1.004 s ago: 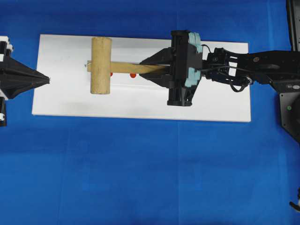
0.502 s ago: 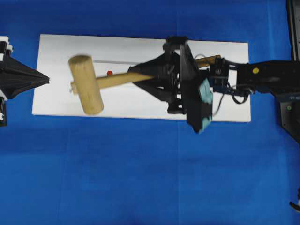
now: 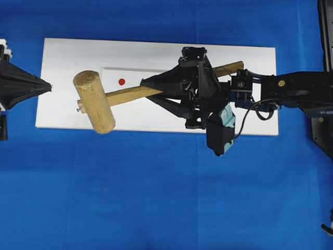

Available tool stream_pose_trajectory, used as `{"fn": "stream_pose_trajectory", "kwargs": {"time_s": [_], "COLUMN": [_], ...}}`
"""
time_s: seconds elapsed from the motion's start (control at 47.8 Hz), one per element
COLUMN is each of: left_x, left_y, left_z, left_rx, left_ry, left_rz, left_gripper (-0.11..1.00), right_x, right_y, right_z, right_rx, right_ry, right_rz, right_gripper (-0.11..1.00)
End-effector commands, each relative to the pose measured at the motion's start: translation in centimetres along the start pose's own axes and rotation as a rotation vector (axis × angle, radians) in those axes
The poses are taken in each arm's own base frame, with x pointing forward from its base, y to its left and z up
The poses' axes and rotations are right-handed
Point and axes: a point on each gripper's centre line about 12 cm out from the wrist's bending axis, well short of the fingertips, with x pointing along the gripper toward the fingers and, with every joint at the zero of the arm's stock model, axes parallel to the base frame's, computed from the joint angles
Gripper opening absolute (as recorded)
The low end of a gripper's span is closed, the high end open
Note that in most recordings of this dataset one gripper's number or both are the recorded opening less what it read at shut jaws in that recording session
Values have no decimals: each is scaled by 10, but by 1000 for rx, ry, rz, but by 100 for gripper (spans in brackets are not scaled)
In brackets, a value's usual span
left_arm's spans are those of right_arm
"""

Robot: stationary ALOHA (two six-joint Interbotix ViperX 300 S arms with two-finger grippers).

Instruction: Hit the mark with a hammer.

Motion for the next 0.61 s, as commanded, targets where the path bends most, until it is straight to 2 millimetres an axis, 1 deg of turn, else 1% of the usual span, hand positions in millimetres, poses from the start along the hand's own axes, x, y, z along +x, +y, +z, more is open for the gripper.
{"fn": "stream_pose_trajectory", "kwargs": {"time_s": [0.0,0.188,0.251,0.335,0.502,0.544,0.585], "left_x": [2,2,2,1,2,2,2], "left_y": [-1,-1,-1,-1,0,0,0], "left_z": [8,8,8,9,10,10,10], "left_rx": [-28,-110,-140,-181,-232,-233,-235], "left_ry": [-23,-25,-24,-31,-45,-45,-50], "left_rz": [-2,-3,-3,-4,-3,-3,-3], "left_gripper": [0,1,5,24,73,83,89], "right_x": [1,1,2,3,3,3,3], "right_y": [-14,-15,-15,-16,-16,-16,-16], "right_z": [13,15,15,15,15,15,15], "right_rx": [10,10,10,10,10,10,10], "right_ry": [-42,-50,-52,-51,-52,-52,-51], "right_rz": [-48,-59,-59,-60,-61,-61,-60], "right_gripper": [10,10,10,10,10,10,10]}}
